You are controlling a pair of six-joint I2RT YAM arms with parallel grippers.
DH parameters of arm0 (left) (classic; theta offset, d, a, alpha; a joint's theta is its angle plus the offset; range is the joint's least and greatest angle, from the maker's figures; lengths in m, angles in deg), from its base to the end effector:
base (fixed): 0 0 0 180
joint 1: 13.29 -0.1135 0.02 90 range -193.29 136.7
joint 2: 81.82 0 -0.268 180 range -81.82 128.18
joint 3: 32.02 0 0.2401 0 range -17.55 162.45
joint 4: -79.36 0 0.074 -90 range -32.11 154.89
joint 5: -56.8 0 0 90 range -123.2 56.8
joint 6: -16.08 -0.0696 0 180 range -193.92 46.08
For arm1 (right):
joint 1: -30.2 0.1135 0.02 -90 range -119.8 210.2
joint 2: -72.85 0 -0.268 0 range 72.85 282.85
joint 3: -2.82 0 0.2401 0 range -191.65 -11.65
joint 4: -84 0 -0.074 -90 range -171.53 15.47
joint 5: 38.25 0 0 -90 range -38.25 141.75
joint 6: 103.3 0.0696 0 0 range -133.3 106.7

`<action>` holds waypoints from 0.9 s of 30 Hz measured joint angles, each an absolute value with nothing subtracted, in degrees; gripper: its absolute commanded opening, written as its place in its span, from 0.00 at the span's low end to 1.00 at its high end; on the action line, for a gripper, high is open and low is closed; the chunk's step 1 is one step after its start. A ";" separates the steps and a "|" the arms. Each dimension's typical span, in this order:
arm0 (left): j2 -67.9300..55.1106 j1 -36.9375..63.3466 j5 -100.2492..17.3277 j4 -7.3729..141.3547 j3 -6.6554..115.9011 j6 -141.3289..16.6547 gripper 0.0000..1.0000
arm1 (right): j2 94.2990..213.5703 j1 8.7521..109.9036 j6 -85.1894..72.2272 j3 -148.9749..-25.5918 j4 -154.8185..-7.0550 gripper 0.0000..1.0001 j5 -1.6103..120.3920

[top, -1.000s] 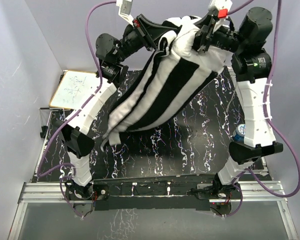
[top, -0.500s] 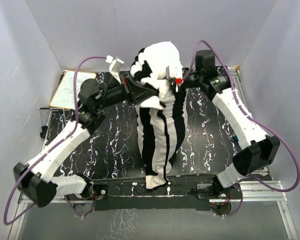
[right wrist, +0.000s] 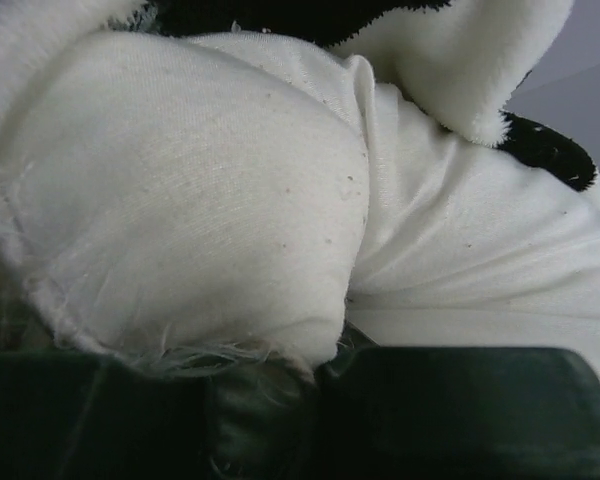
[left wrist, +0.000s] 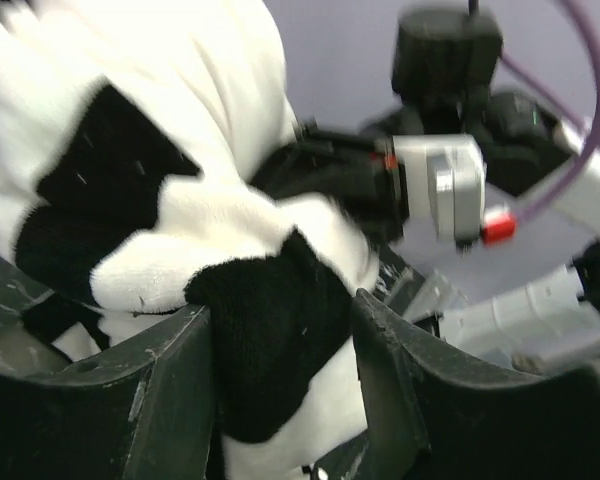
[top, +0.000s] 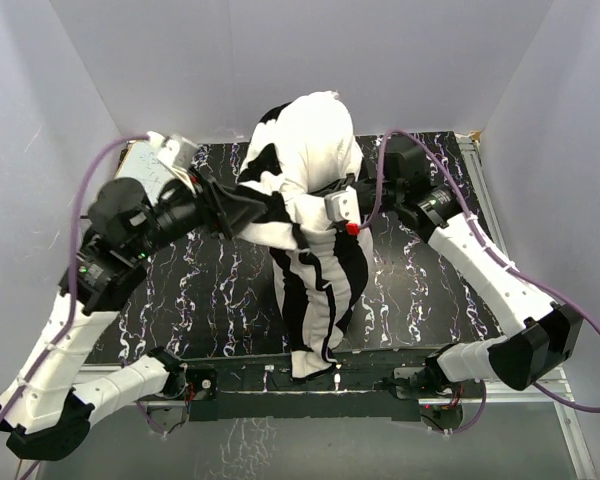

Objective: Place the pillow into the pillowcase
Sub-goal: Stuff the pillow into the pillowcase.

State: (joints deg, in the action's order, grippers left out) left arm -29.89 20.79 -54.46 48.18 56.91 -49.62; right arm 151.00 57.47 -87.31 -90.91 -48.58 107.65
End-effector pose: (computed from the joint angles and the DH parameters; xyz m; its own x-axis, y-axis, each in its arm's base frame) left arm 0.1388 -0.1244 0.4831 -0.2613 -0.2862 -0.9218 0.7828 0.4959 -0.3759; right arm 0.2334 0.1851 0.3807 0.7188 -0.2358 -0.6540 -0.6938 -0.1839 -0.6963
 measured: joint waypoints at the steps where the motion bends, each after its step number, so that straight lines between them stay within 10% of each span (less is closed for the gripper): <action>1: -28.85 20.79 -51.99 44.88 60.45 -49.91 0.51 | 150.70 58.49 -87.38 -90.17 -49.39 0.19 106.27; 12: -13.44 20.79 -31.88 20.51 97.17 -50.80 0.56 | 148.36 63.17 -83.95 -86.28 -55.36 0.18 100.11; 27: 10.30 20.81 -22.54 9.95 103.20 -58.52 0.53 | 147.97 63.96 -80.63 -85.25 -57.70 0.18 97.00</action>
